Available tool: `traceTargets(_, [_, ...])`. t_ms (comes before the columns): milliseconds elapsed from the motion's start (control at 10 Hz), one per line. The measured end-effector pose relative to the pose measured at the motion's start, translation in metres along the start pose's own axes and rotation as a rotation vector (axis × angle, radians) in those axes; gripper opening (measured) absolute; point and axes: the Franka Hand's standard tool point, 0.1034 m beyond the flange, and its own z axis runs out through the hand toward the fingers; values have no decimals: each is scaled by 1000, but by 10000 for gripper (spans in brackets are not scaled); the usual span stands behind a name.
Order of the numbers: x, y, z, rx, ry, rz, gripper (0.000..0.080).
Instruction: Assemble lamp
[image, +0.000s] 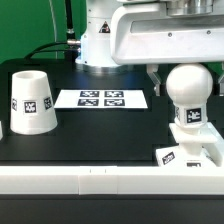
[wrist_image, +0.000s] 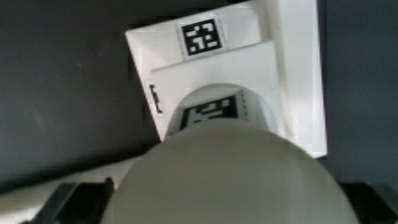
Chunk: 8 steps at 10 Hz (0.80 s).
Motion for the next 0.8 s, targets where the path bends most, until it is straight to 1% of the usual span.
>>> traceTargets(200, [-3, -1, 0, 4, -18, 200, 578])
traceTargets(400, [-8, -6, 4, 3, -44, 356, 578])
traceTargets(700, [-10, -8, 6, 33, -80, 609, 578])
traceTargets(800, [-9, -8, 6, 40, -88, 656, 578])
